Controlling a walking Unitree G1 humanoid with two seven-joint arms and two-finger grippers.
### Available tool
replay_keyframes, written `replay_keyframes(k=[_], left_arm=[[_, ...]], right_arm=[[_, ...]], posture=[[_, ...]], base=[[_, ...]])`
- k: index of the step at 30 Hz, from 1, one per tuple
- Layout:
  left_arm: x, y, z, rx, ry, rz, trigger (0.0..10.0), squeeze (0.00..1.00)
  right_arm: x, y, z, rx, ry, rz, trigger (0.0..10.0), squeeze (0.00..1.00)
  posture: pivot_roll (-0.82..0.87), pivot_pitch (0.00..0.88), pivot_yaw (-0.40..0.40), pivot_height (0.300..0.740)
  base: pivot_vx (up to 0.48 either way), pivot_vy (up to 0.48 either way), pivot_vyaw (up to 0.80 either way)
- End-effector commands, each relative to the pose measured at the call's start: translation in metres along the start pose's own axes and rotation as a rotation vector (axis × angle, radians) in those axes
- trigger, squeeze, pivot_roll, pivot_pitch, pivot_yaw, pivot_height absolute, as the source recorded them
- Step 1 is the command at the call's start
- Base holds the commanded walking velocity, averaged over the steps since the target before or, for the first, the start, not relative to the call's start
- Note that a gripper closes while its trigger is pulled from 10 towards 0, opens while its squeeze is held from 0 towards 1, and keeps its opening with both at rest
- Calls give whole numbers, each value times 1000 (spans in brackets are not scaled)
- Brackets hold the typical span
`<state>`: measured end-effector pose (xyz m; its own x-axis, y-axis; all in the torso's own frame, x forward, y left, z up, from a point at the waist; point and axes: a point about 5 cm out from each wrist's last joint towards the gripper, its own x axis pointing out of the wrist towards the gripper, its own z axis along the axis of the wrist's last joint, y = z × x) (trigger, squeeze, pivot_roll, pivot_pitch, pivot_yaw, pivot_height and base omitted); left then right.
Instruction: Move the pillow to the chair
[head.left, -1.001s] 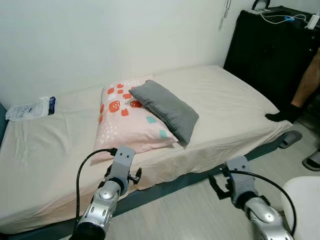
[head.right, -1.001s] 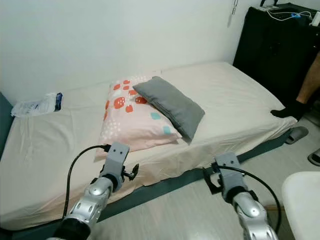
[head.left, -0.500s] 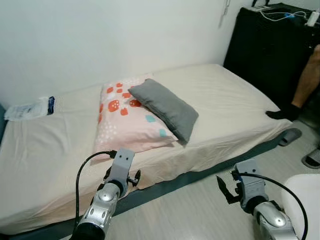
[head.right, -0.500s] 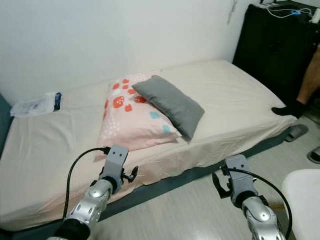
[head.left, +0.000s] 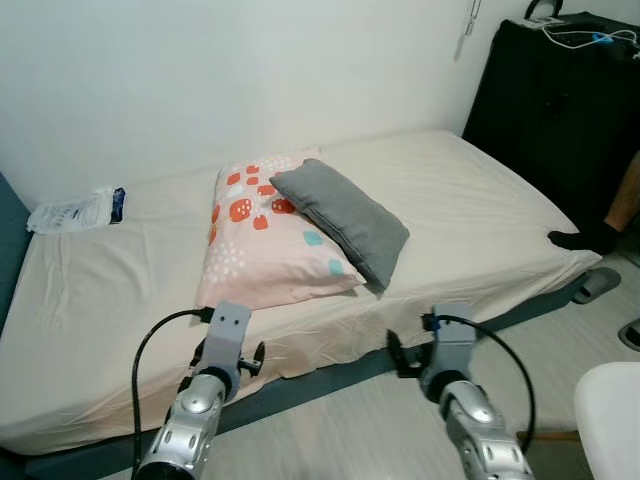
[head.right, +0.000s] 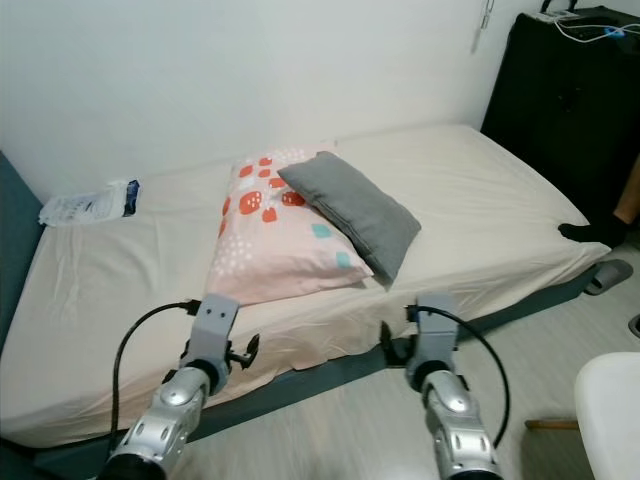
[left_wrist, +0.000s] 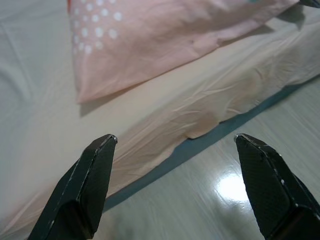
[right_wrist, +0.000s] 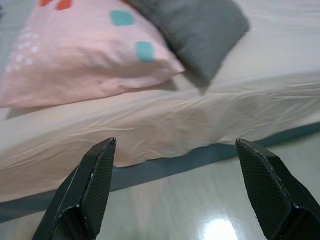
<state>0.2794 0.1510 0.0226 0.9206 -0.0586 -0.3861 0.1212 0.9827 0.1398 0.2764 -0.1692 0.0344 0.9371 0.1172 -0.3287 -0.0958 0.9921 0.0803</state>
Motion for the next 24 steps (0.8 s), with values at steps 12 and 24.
replay_keyframes(k=[12, 24], left_arm=[[-5, 5, 13, -68, -96, 27, 10000, 0], [-2, 6, 9, -52, -43, 50, 10000, 0]], right_arm=[[7, 19, 3, 9, -43, 92, 10000, 0], [7, 20, 10, 42, -110, 65, 10000, 0]], posture=[[-40, 39, 30, 740], [-46, 41, 45, 740]], base=[[0, 0, 0], [0, 0, 0]])
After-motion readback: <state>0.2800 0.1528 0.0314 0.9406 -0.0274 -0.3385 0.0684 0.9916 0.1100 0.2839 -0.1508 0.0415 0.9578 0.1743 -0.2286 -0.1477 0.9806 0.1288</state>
